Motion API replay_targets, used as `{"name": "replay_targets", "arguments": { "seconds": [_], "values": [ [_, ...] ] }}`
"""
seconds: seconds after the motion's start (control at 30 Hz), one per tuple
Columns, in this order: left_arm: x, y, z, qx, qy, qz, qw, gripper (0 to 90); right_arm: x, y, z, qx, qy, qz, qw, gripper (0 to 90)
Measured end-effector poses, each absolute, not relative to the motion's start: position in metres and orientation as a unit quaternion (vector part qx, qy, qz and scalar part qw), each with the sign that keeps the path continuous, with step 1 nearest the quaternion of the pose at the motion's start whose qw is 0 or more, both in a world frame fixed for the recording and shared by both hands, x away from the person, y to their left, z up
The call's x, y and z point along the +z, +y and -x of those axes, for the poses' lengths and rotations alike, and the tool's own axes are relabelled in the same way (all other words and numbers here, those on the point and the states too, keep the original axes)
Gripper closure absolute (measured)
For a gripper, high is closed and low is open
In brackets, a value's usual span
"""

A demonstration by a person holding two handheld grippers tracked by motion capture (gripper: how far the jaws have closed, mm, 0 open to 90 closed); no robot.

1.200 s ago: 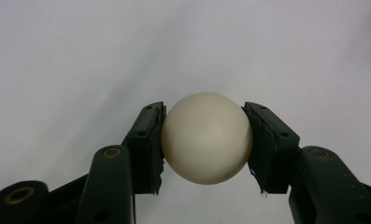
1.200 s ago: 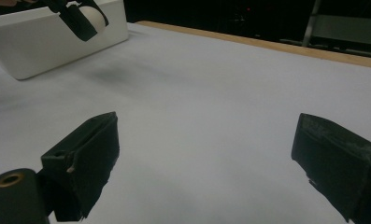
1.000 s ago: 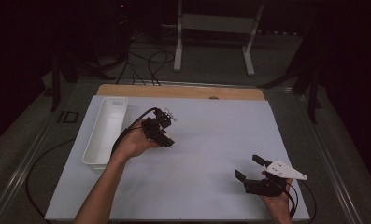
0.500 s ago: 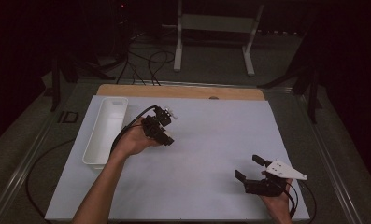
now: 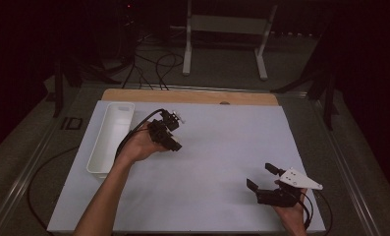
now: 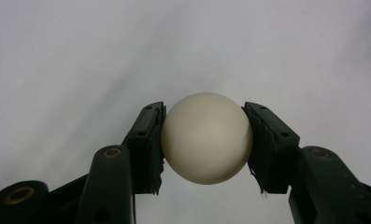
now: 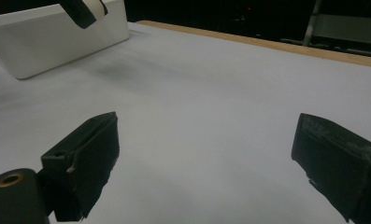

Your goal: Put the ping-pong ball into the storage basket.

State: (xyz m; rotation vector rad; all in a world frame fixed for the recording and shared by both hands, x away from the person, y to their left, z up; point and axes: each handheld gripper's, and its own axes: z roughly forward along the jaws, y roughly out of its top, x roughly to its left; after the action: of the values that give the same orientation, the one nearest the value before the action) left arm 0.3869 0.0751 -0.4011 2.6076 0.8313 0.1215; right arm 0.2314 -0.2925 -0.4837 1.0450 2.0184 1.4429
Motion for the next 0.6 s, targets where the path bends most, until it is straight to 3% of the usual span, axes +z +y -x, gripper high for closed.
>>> {"name": "replay_targets", "arguments": {
  "seconds": [0.6],
  "values": [
    [-0.3928, 0.0782, -0.3901, 0.051, 0.298, -0.931, 0.203, 51.2, -0.4839, -0.2925, -0.2315, 0.523, 0.731, -0.378, 0.223, 7.3]
  ]
}}
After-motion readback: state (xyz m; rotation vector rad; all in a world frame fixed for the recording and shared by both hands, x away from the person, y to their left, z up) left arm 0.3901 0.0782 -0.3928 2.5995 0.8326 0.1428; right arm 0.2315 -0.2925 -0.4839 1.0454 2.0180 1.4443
